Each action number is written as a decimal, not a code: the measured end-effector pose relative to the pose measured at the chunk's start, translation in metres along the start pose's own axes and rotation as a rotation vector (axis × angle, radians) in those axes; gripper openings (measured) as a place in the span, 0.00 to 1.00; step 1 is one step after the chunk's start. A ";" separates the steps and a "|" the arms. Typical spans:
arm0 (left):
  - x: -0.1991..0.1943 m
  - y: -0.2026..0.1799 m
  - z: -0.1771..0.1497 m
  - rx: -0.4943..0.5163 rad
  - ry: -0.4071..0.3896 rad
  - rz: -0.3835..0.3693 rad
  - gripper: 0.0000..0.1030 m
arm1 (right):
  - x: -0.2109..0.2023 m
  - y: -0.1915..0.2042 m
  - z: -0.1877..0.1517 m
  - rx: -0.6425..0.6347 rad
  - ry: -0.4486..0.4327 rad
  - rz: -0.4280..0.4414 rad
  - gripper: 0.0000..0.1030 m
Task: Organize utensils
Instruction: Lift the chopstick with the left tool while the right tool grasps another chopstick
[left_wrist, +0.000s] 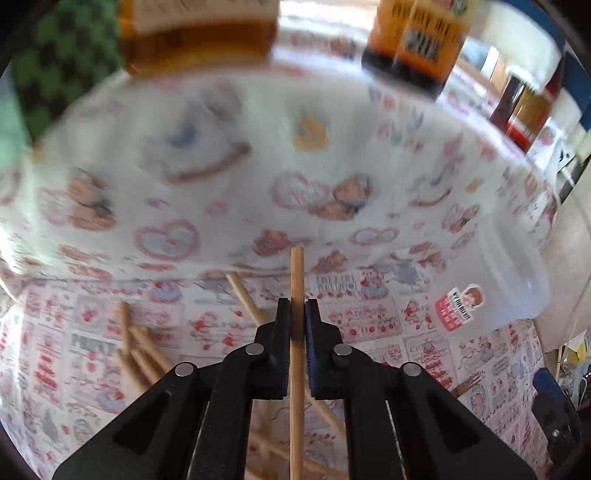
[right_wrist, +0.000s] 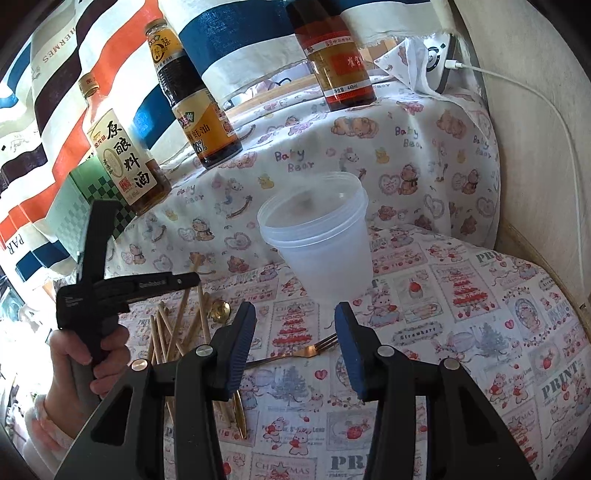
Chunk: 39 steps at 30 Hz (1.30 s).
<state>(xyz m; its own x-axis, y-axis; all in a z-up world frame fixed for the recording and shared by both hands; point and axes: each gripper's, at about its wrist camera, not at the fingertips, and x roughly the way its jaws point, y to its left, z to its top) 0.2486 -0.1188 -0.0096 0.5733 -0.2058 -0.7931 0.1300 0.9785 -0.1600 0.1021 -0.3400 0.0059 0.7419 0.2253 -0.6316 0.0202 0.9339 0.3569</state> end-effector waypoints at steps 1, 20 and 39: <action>-0.010 0.002 0.001 0.002 -0.020 0.002 0.06 | 0.000 0.002 -0.001 -0.009 -0.003 -0.003 0.46; -0.169 0.039 -0.005 -0.044 -0.440 0.099 0.06 | -0.010 0.024 -0.010 -0.126 -0.081 -0.129 0.47; -0.175 0.060 -0.085 0.006 -0.549 0.078 0.06 | 0.002 0.031 -0.018 -0.134 -0.005 -0.073 0.48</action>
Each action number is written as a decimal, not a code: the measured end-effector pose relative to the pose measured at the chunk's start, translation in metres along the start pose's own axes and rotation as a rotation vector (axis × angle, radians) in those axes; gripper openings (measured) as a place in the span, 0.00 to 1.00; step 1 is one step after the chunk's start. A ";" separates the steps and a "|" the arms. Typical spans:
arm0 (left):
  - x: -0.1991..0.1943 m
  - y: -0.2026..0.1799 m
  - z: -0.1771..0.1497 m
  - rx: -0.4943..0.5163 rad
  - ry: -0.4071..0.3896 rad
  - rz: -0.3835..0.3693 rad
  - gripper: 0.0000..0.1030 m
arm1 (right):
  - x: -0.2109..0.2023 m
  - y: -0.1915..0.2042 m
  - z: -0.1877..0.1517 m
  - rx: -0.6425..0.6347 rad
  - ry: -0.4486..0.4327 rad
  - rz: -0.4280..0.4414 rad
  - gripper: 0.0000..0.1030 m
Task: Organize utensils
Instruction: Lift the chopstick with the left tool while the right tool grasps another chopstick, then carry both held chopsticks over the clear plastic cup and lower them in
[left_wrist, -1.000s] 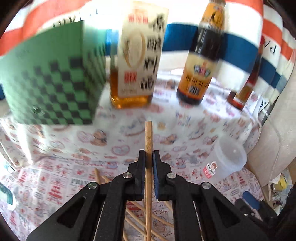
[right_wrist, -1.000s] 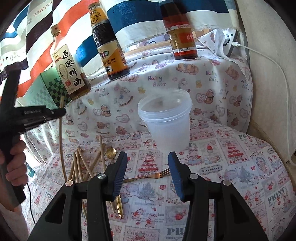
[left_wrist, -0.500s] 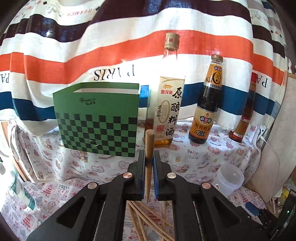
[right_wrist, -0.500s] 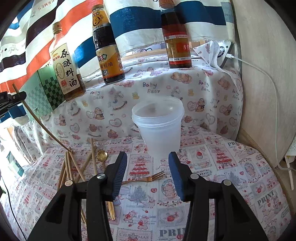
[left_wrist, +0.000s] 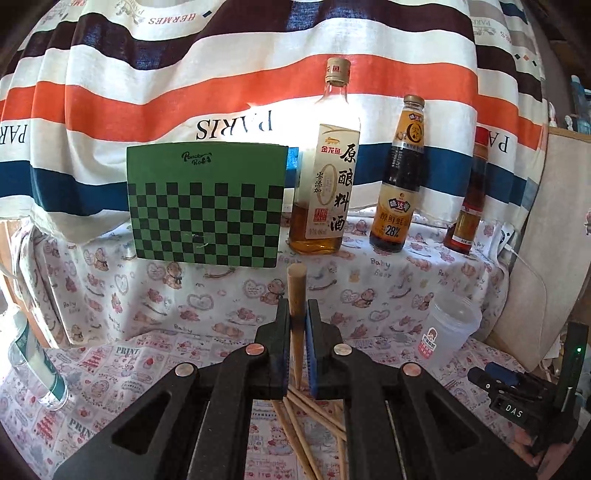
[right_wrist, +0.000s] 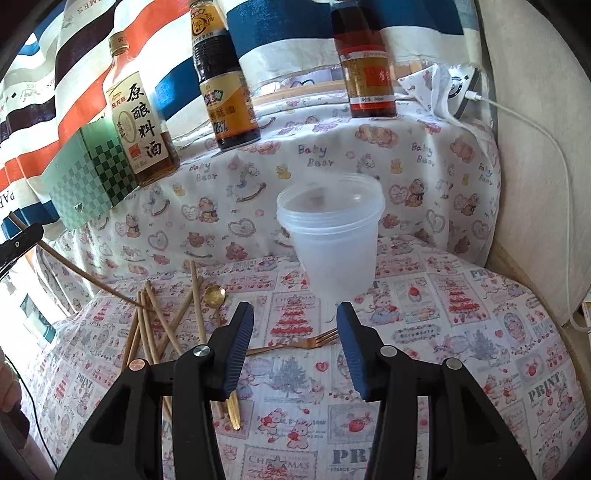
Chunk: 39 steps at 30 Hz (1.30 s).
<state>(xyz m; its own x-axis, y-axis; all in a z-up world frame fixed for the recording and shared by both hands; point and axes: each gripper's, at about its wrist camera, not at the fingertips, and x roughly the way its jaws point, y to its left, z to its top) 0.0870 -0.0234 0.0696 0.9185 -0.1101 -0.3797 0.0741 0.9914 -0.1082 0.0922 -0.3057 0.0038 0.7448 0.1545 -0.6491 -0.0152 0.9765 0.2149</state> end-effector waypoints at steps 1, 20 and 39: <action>-0.003 0.002 -0.003 -0.003 -0.017 0.004 0.06 | 0.001 0.003 -0.001 -0.002 0.014 0.022 0.48; 0.002 0.102 -0.011 -0.237 -0.025 0.006 0.07 | 0.126 0.161 0.048 -0.394 0.326 0.012 0.39; 0.004 0.126 -0.014 -0.311 -0.039 0.097 0.08 | 0.190 0.168 0.065 -0.430 0.329 -0.111 0.08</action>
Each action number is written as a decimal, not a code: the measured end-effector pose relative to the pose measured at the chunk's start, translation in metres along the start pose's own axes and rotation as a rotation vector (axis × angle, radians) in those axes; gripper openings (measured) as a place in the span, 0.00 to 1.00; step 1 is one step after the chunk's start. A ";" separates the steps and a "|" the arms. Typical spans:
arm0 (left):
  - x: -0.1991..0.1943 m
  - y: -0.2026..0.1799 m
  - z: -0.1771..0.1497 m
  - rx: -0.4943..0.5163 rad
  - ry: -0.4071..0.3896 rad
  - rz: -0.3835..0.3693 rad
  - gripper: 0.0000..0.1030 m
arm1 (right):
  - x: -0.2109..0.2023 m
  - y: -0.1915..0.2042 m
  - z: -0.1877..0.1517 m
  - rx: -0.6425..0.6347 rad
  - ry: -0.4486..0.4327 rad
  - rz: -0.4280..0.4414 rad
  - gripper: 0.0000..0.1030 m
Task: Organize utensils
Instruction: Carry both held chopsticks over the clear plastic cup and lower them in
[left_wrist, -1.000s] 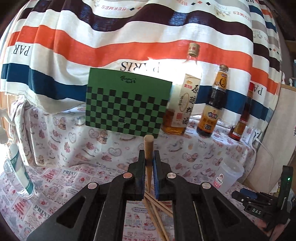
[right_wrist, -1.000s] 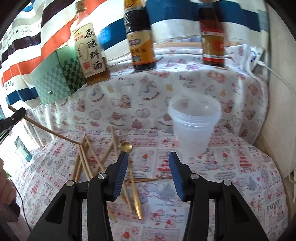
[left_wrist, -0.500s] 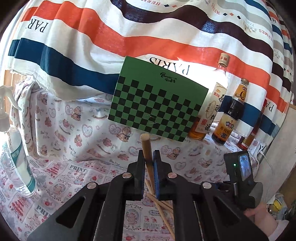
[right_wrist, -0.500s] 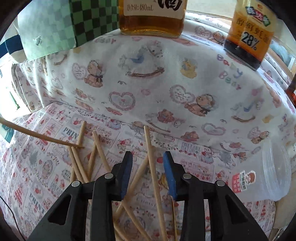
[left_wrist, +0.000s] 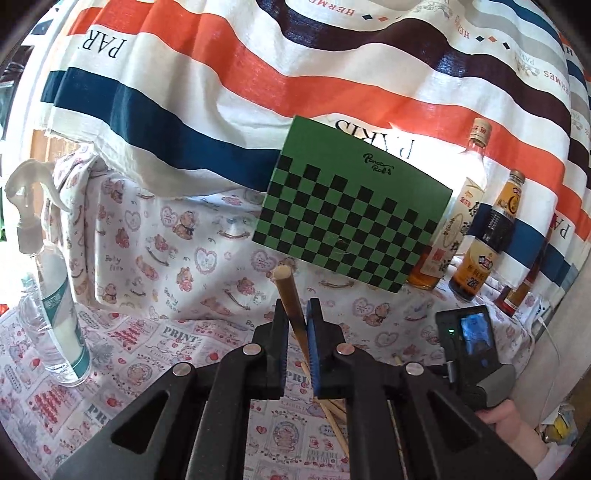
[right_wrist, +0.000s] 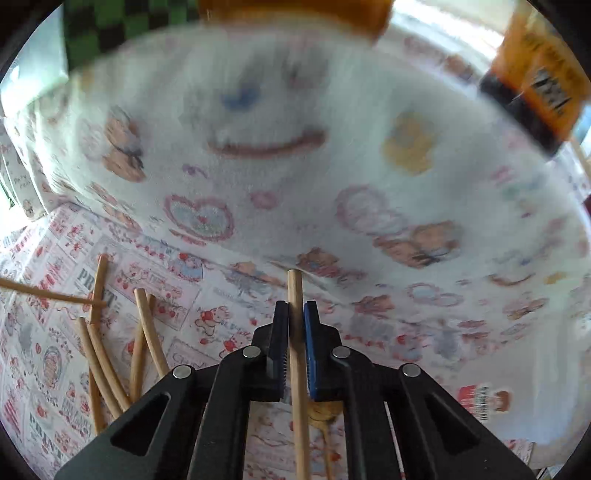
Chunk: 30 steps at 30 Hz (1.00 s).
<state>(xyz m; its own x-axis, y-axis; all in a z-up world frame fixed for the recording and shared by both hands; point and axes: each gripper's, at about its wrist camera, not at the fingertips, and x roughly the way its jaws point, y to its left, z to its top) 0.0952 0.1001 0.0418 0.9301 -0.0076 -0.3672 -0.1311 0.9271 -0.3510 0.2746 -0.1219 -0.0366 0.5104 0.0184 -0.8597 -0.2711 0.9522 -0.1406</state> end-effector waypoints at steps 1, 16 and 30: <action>-0.001 -0.001 0.000 0.007 0.001 -0.008 0.08 | -0.010 -0.003 -0.002 0.015 -0.028 0.017 0.08; -0.037 -0.040 -0.003 0.099 -0.094 -0.082 0.06 | -0.254 -0.051 -0.071 0.133 -0.774 0.067 0.08; -0.040 -0.151 0.022 0.199 -0.106 -0.287 0.06 | -0.266 -0.163 -0.105 0.522 -1.019 -0.036 0.08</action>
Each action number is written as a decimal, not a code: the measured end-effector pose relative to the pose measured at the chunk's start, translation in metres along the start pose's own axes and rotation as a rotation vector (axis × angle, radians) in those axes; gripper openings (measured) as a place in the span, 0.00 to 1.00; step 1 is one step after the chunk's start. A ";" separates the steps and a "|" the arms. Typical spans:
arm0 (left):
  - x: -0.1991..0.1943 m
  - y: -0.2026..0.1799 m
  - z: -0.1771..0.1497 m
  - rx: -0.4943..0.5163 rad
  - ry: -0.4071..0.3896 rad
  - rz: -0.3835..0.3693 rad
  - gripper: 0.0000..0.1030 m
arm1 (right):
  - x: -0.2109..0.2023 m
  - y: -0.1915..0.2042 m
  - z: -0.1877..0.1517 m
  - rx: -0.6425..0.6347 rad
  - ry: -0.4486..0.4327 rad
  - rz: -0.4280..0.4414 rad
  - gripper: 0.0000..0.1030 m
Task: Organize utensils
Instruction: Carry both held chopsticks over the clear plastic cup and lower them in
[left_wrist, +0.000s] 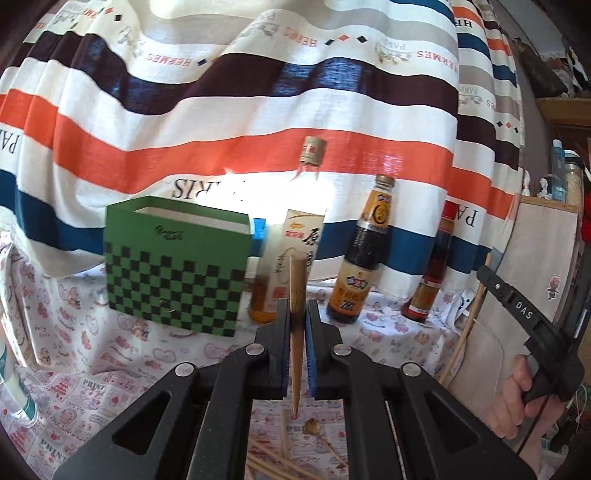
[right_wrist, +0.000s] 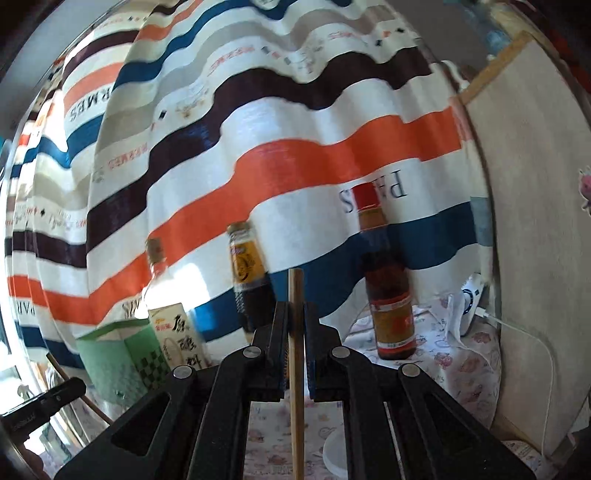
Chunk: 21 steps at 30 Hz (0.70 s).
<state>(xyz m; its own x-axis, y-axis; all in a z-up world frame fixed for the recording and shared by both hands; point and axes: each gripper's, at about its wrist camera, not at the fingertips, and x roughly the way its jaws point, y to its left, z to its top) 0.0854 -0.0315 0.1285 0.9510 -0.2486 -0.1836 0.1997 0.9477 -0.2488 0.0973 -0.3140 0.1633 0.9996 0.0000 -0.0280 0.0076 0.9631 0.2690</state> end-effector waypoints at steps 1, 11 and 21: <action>0.004 -0.007 0.004 0.002 0.001 -0.017 0.06 | -0.008 -0.006 0.000 0.033 -0.070 -0.049 0.08; 0.039 -0.083 0.025 0.048 -0.031 -0.120 0.06 | -0.003 -0.090 0.000 0.298 -0.198 -0.253 0.08; 0.080 -0.127 0.004 0.082 0.029 -0.196 0.06 | 0.038 -0.174 -0.034 0.620 -0.043 -0.223 0.08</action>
<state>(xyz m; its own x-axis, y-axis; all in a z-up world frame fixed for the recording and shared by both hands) 0.1370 -0.1705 0.1492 0.8852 -0.4344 -0.1666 0.4001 0.8935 -0.2042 0.1331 -0.4722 0.0828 0.9723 -0.2052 -0.1120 0.2160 0.6054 0.7661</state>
